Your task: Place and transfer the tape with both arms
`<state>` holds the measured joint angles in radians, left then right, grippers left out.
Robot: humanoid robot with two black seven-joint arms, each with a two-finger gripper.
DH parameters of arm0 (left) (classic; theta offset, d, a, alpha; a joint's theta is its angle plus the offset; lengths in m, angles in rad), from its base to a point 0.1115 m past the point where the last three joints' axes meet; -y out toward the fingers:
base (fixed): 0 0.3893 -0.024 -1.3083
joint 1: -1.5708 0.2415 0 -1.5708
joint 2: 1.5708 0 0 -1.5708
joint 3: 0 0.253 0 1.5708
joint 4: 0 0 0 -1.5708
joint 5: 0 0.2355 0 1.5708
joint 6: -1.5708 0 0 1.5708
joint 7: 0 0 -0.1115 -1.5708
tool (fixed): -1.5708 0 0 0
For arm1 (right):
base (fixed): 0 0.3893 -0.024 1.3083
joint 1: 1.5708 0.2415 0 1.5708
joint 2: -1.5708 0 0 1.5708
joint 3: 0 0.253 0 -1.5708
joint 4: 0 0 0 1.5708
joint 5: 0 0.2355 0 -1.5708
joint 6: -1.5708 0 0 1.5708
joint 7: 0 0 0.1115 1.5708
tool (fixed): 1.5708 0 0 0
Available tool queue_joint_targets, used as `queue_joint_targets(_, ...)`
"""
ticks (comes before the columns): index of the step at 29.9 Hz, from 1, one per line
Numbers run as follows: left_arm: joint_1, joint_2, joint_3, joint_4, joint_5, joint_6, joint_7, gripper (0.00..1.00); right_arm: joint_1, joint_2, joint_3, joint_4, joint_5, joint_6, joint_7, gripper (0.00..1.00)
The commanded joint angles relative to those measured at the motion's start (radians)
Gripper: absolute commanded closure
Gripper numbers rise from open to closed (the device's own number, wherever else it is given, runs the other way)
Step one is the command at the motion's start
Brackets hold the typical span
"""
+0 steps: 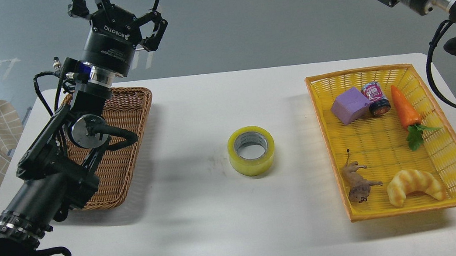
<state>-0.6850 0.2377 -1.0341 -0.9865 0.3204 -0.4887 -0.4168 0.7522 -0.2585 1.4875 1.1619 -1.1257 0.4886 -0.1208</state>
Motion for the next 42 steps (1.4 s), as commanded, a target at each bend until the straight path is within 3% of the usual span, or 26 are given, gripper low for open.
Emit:
queue_joint_targets(1,0.001,0.000,0.002,0.000,-0.001,0.000,0.004,0.02,-0.068,0.022,0.102,-0.021,0.231,0.000,0.001,0.00)
queue_joint_targets(10,0.001,0.000,-0.008,0.000,-0.001,0.000,-0.002,0.02,-0.108,0.122,0.129,-0.129,0.639,0.000,-0.005,0.00)
queue_joint_targets(34,0.004,0.086,0.008,-0.041,0.048,0.000,0.010,0.02,-0.109,0.173,0.139,-0.128,0.652,0.000,-0.002,0.00)
queue_joint_targets(42,-0.079,0.158,0.026,-0.050,0.291,0.000,0.010,0.02,-0.122,0.182,0.162,-0.126,0.652,0.000,0.000,0.00)
